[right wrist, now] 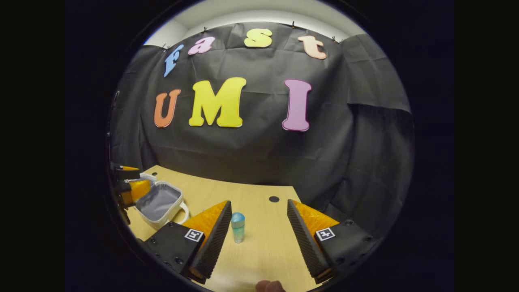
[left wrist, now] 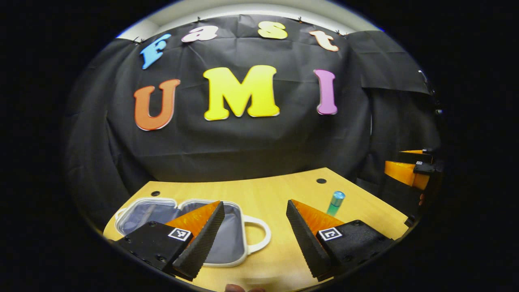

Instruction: First open the suitcase, pack the skin care products into it, and then close the suitcase.

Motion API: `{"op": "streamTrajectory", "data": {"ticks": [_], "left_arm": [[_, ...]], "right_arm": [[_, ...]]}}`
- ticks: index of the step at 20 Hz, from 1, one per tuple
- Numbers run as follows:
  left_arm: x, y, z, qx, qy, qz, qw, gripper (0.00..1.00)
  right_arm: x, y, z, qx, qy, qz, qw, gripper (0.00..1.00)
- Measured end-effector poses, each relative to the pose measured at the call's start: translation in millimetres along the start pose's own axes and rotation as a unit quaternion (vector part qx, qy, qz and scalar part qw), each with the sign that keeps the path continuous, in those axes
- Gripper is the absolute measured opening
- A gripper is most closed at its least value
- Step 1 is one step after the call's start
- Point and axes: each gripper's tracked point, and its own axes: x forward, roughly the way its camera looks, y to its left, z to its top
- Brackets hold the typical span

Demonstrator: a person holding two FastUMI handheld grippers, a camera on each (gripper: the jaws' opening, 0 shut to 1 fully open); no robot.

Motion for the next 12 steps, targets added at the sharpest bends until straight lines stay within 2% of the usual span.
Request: {"op": "streamTrajectory", "data": {"ticks": [3, 6, 12], "left_arm": [[17, -40, -22, 0.003, 0.028, -0.033, 0.999, 0.98], [44, -78, -49, -0.016, 0.05, -0.062, 0.997, 0.98], [102, -102, -119, -0.039, 0.118, -0.046, 0.991, 1.0]], "right_arm": [[1, -9, -21, 0.001, 0.022, 0.012, 1.0, 0.82], [-1, -31, -31, -0.001, 0.036, 0.002, 0.999, 0.82], [-9, -64, -44, -0.022, 0.062, -0.009, 0.998, 0.82]]}}
